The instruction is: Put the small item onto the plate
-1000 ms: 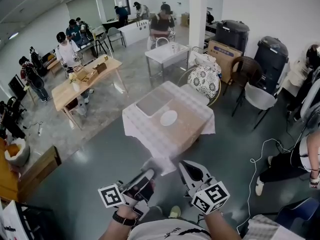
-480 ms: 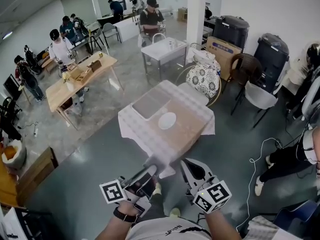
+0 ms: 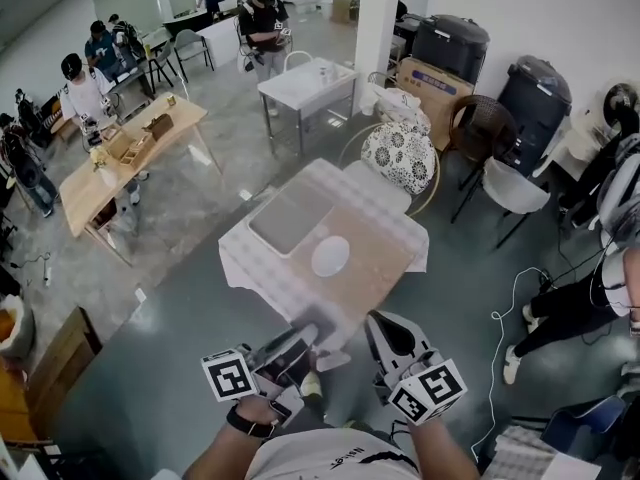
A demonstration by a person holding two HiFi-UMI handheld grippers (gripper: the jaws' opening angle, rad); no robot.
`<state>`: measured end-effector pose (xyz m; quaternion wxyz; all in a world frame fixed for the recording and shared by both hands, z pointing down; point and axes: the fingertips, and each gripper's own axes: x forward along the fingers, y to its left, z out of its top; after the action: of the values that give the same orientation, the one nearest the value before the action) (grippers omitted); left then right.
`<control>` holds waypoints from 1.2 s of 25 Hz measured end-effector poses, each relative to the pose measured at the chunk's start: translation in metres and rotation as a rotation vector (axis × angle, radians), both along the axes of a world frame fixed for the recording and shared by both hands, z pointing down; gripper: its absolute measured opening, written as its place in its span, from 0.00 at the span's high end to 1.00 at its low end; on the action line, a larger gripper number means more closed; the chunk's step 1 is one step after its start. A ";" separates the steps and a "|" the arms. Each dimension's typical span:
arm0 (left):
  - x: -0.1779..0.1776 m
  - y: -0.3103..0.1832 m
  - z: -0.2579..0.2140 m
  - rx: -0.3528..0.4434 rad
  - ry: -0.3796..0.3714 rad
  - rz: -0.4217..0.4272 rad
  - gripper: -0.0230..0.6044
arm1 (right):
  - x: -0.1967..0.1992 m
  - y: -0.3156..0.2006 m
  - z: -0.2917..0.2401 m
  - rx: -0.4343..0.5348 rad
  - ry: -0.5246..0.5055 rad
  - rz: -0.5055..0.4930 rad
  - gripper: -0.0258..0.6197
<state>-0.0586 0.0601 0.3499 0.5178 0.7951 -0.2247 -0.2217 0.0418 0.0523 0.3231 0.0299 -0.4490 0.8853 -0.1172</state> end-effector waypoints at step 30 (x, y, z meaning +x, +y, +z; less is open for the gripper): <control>0.024 -0.198 0.165 -0.194 -0.088 0.009 0.82 | 0.000 -0.195 0.110 -0.127 0.036 0.040 0.94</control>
<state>-0.0348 -0.1378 0.5153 0.5832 0.7511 -0.2638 -0.1615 0.0418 -0.1431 0.4332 -0.0124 -0.4696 0.8674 -0.1643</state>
